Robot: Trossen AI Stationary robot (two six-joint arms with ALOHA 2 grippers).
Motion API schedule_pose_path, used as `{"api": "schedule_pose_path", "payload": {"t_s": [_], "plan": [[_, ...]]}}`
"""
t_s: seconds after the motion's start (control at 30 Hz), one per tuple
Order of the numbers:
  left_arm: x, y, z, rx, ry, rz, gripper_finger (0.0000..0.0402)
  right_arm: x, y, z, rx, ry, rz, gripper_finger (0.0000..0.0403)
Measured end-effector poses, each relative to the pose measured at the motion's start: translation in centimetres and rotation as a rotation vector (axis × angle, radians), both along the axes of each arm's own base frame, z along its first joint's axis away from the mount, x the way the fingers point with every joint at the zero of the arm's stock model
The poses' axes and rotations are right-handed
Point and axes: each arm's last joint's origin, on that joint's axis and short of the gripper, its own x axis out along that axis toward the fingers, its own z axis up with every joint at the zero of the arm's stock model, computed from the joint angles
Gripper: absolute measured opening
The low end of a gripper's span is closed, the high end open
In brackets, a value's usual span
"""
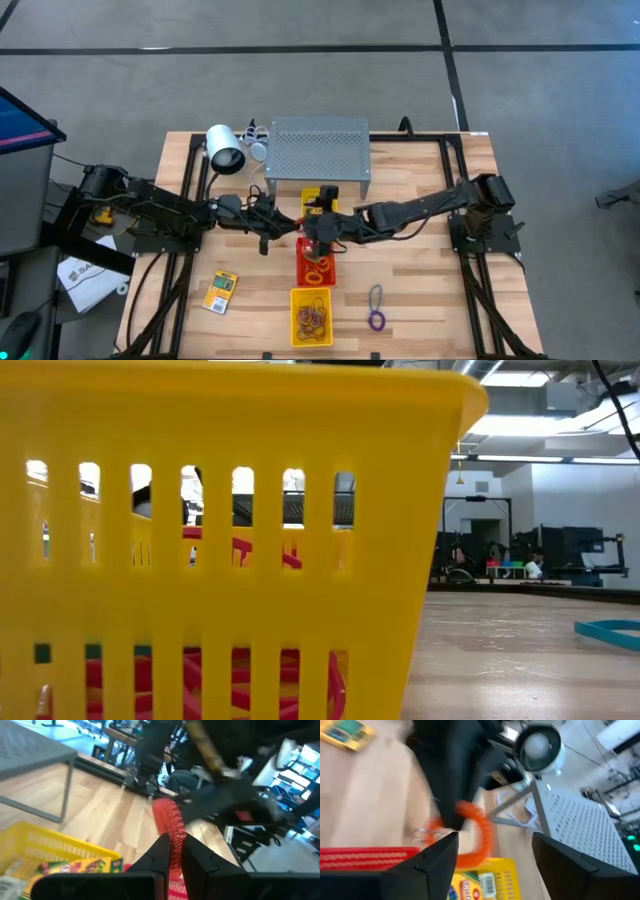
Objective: Pick & Place Office Desk Supplies
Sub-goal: Put the orange spring rubber band into the red bin
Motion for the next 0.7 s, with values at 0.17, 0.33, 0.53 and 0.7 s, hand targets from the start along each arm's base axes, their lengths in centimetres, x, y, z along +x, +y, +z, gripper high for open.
{"api": "schedule_pose_path", "payload": {"t_s": [0.17, 0.33, 0.53, 0.7], "plan": [[0.0, 0.6, -0.1, 0.004, 0.014, 0.015, 0.0023, -1.7, 0.9, 1.6, 0.008, 0.017, 0.017, 0.0255], [0.0, 1.0, -0.1, 0.058, 0.008, -0.070, 0.0023, -4.1, 1.5, 3.4, 0.046, 0.038, 0.004, 0.0255], [0.3, 0.3, 0.5, 0.132, -0.029, -0.229, 0.0023, -7.3, 2.3, 3.9, 0.102, -0.013, 0.019, 0.0255], [1.0, -1.1, 1.8, 0.222, -0.059, -0.313, 0.0023, -10.7, 1.7, 3.4, 0.192, -0.178, 0.023, 0.0255]]}}
